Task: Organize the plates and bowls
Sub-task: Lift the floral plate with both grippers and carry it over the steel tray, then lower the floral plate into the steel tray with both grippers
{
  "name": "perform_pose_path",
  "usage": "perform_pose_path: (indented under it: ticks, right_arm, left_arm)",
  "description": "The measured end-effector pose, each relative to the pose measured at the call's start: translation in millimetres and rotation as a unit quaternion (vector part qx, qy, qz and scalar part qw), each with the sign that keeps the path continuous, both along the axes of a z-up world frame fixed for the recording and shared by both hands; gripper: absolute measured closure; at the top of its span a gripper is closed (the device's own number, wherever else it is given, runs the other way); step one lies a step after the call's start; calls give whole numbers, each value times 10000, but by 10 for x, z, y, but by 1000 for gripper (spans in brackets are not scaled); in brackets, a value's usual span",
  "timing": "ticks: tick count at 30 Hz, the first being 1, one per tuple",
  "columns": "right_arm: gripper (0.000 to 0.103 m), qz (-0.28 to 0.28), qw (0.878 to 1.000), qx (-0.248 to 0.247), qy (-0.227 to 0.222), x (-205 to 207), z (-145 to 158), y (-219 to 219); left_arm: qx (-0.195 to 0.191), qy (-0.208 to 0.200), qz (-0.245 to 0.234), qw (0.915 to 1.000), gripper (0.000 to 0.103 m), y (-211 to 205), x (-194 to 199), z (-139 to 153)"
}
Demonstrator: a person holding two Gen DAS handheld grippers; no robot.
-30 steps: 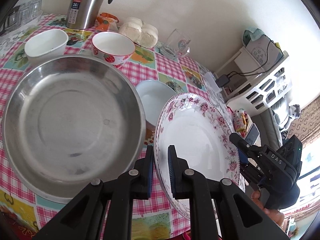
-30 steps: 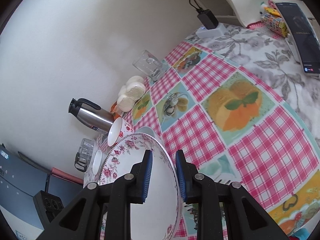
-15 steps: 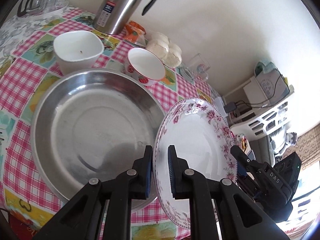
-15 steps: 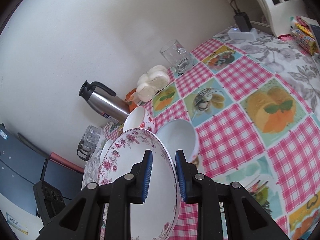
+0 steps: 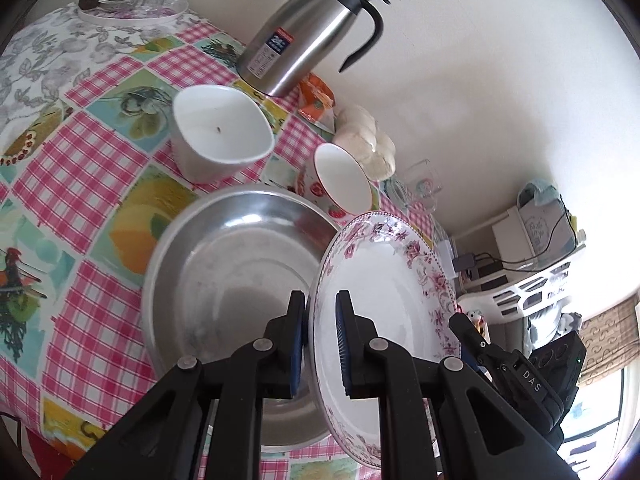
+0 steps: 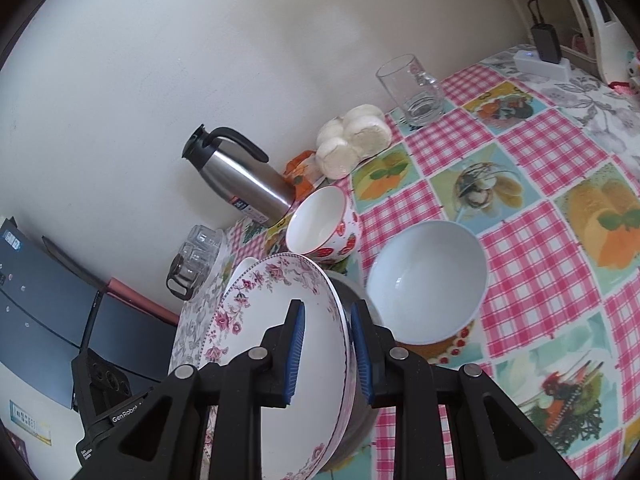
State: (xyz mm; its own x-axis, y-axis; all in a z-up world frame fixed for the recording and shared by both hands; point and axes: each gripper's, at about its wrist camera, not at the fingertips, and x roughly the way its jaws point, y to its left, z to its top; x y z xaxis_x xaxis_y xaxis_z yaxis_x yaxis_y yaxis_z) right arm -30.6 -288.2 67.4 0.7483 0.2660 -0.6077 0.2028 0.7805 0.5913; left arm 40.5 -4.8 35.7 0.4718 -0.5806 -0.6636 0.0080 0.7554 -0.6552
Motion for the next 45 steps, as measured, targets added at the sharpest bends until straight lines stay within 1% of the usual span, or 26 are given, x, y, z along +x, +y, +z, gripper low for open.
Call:
perform_pose_path:
  ticks: [5,8,16,24,30,42,45]
  right_arm:
    - [77,153,9999,-47,0,136,5,196]
    - [77,255,9997,20,-23,214,-12,298]
    - [77,527,9985,-75,87,388,-92,553]
    - [77,436,9980,-140,441,500,-341,515]
    - [77,287,9977,-172,583,527,-457,407]
    - [77,240,9962,-137,831,559,-671,321]
    - [77,254,9954,-138,912,570,-736,306]
  left_arm:
    - [-133,16,239,9996,90,208,14,-13]
    - [-196,40,375,9991,89,332,40,-33]
    - [-129,170,611,9979,89,543,125,-137]
    - [20,361,498,9981,89,439,268,-309]
    - [60,529,380,9979,88,328,336,-451]
    - [376,821,277,9955,88,176,401,-684]
    - [534,792,239,9951,88,123,405,-690]
